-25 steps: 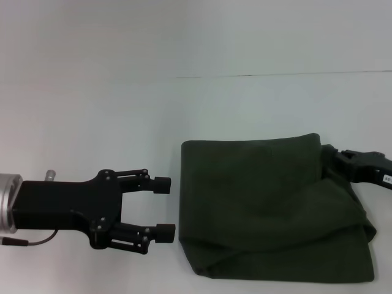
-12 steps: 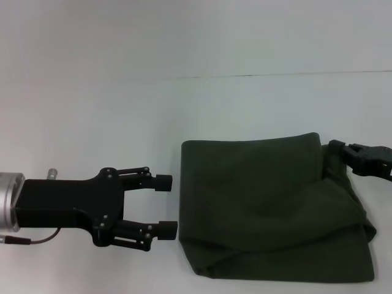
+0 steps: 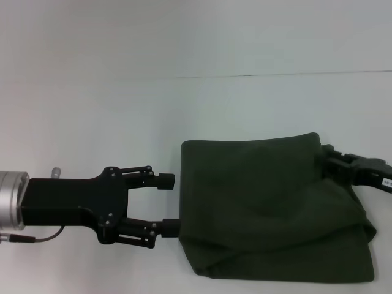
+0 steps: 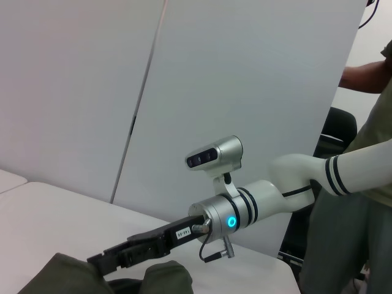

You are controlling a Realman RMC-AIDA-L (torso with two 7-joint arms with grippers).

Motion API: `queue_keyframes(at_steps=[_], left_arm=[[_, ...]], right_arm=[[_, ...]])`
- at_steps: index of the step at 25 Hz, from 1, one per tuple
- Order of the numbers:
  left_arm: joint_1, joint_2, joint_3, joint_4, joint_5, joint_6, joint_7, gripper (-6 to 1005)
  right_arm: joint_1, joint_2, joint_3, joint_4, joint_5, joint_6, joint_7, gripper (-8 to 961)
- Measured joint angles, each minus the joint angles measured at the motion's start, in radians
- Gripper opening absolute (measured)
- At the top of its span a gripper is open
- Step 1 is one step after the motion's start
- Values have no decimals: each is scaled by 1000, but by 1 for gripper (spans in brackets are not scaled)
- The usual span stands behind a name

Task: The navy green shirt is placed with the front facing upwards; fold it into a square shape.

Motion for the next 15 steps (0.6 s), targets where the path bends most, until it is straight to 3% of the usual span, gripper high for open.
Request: queue_keyframes(at_steps=[12,15], left_arm=[[3,0,-4,2,1,-12,1,906],[6,0,-4,1,1,-18,0,907]], right_arm=[[17,-1,-45,30,-2,26,26,665],[18,-1,-72,32,-2,41,34,678]])
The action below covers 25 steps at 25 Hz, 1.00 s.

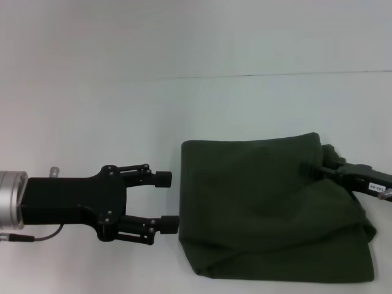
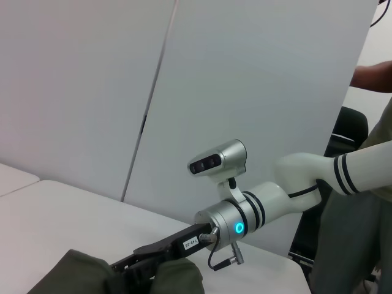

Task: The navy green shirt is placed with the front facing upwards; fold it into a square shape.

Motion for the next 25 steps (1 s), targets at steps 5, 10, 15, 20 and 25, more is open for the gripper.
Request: queue_keyframes(at_steps=[5,10,15,20,25], left_arm=[[2,-1,0,-1,0,-2,0,907],[6,-2,0,-1,0,-6,0,907],[8,-2,0,-1,-1,-11,0,906],[8,-2,0,0,-6,-12,0,905],[7,-2,0,0,-6,-22,0,905]], right_arm=[[5,1,-13,4,0,18,2,596],[6,2,-11,-2,6,4,-3,409],[7,2,-5,-7,8,-16,-6,114],[9,2,-4,-17,11,-31,-6,33],[0,2,10,-34,17,-58,-4,26]])
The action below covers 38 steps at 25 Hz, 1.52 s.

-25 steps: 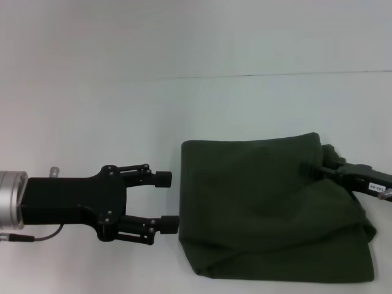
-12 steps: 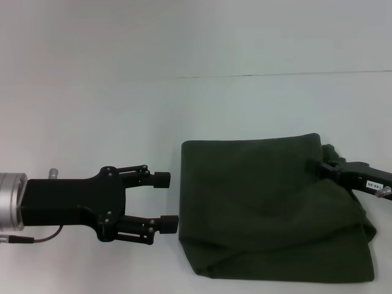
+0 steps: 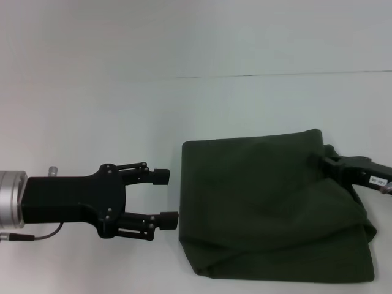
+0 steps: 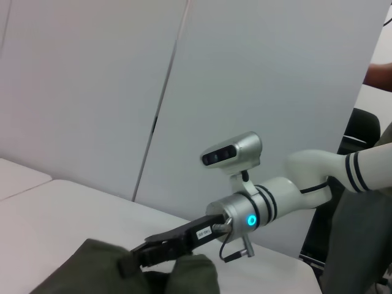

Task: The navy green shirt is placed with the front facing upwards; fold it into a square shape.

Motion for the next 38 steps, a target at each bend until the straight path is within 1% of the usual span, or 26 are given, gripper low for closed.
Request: queue_keyframes(at_steps=[2,5,10,13,17,20,25,28,31,35,38], left_arm=[[0,0,0,0,0,-1,0,905],[0,0,0,-1,0,-1,0,905],[-1,-1,0,0,-1,-1,-4,906],[-1,-1,0,0,-1,-1,-4,906],[-2,-1,0,0,-2,-1,-5,906],[-5,-1,0,0,-2,-1,-6,906],[-3,-2,-10,0,-3,-1,-10,907],[-1,-2,-40,-1,-4,1,-12,907],[-1,-2,-52,-1,-5,5,-14,907],[-1,-7,-56,0,-5,0,-23,905],[-2,-10,-60,0,-5,-1,-24,905]], right_arm=[[-16,0,20,-24,12,-35,2,26],[-44,-7,63,-59,32,-91,9,34],[-88,-32,112,-79,39,-135,33,46],[-104,-39,132,-80,40,-134,36,53],[-106,-40,123,-72,25,-99,38,63],[-105,-34,122,-72,4,-83,24,70],[-124,-31,131,-82,4,-103,-63,82],[-142,-30,134,-90,15,-116,-124,90],[-152,-31,137,-94,16,-111,-165,97],[-159,-30,174,-106,17,-97,-190,254],[-160,-27,216,-113,20,-149,-232,382]])
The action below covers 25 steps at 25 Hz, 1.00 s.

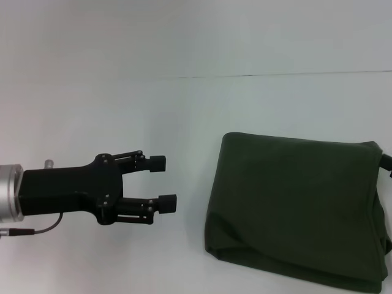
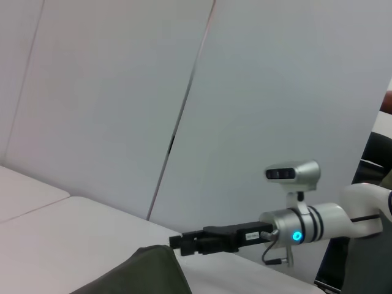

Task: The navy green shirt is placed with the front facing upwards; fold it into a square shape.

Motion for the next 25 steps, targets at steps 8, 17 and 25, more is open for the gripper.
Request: queue_keyframes(at_steps=[8,17,25], left_arm=[[-3,-2,-4,0,0,-6,-6,906],[-3,-4,-9,-1,0,-18,-7,906],[2,-5,-17,-2,0,-26,-9,905]], right_arm=[[43,27,25,6,12,-172,-128,764],[106,28,-37,121,-36,55,-116,912],[101,28,-55,176,-37,170,-117,926]])
